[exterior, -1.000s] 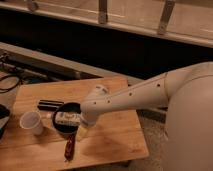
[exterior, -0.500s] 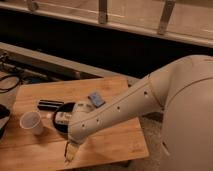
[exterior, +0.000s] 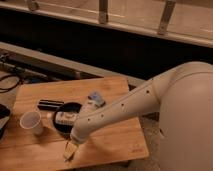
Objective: Drag the pepper across the table
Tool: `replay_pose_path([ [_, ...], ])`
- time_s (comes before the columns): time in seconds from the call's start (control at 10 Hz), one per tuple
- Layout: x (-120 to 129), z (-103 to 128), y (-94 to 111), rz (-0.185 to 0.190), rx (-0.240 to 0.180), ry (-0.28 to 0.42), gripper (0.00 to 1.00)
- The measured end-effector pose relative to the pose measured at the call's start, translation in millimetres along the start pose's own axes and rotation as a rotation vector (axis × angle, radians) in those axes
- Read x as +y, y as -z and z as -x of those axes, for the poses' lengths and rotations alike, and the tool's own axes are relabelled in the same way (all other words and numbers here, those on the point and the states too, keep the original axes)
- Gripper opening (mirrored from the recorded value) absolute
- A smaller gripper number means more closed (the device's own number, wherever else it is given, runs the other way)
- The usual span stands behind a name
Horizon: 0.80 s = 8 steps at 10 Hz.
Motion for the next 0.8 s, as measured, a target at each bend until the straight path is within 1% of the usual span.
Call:
replay_pose_path([
  [0.1, 8.0, 1.9, -6.3, 0.016, -0.015, -0.018, 0.92],
  [0.2, 14.7, 4.6, -8.4, 0.015, -0.022, -0.029, 0.92],
  [0.3, 17.5, 5.2, -7.8, 0.001, -0.026, -0.038, 0.92],
  [0.4, 27.2, 9.4, -6.7, -0.029, -0.028, -0.040, 0.92],
  [0.5, 37.5, 15.5, -4.1, -0.061, -0.026, -0.028, 0.92],
  [0.6, 42.5, 18.6, -0.2, -0.098, -0.019, -0.021, 0.92],
  [0.7, 54.2, 28.5, 5.3, -0.145, -0.007, 0.000, 0.92],
  [0.8, 58.2, 34.8, 7.2, -0.165, 0.003, 0.011, 0.92],
])
